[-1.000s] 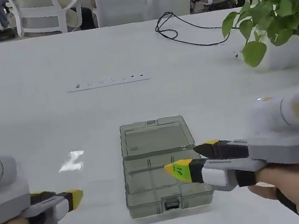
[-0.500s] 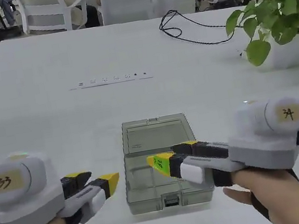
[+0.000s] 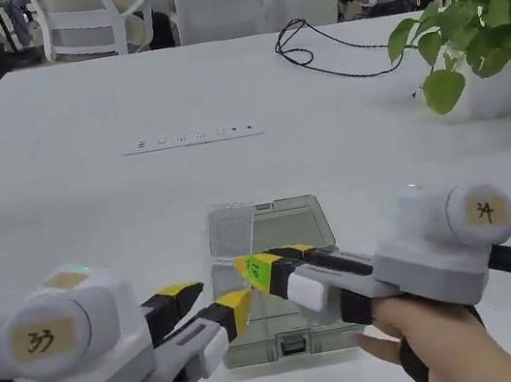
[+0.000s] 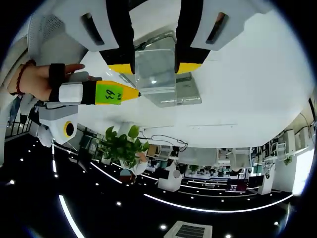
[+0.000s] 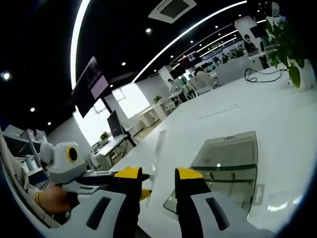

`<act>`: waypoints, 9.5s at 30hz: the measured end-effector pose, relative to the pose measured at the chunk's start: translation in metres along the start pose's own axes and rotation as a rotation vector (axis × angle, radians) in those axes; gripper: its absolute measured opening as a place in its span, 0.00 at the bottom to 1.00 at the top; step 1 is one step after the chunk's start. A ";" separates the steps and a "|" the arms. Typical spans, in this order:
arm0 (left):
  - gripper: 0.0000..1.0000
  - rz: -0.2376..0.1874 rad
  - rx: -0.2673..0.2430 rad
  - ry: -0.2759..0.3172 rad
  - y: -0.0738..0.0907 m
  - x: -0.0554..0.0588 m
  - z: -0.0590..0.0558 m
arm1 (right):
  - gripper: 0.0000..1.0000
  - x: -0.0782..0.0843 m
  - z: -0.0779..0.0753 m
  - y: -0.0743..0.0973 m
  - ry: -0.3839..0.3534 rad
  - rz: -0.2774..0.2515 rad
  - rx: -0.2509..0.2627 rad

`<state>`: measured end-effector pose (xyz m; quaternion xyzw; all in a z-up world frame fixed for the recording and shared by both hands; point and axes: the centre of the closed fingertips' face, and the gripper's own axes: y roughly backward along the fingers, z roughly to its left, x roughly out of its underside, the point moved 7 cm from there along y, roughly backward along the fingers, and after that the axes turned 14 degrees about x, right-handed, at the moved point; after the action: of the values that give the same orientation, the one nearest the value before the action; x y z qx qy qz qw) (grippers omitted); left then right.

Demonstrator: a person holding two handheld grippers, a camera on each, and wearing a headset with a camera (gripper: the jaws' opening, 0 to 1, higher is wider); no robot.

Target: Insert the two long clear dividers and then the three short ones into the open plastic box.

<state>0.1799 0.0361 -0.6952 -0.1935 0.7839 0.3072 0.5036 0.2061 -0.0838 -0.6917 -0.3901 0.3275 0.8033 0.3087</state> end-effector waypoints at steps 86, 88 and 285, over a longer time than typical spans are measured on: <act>1.00 0.085 0.081 -0.283 0.017 0.004 0.009 | 0.06 -0.003 -0.067 -0.013 -0.161 0.563 0.497; 1.00 0.075 0.077 -0.282 0.017 0.004 0.009 | 0.06 -0.002 -0.069 -0.015 -0.152 0.592 0.508; 0.65 0.344 -0.198 -0.129 0.036 0.020 0.043 | 0.70 0.005 -0.090 0.051 0.474 0.288 0.131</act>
<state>0.1780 0.0916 -0.7165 -0.0855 0.7374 0.4760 0.4715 0.2038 -0.1819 -0.7246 -0.4957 0.4936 0.7025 0.1308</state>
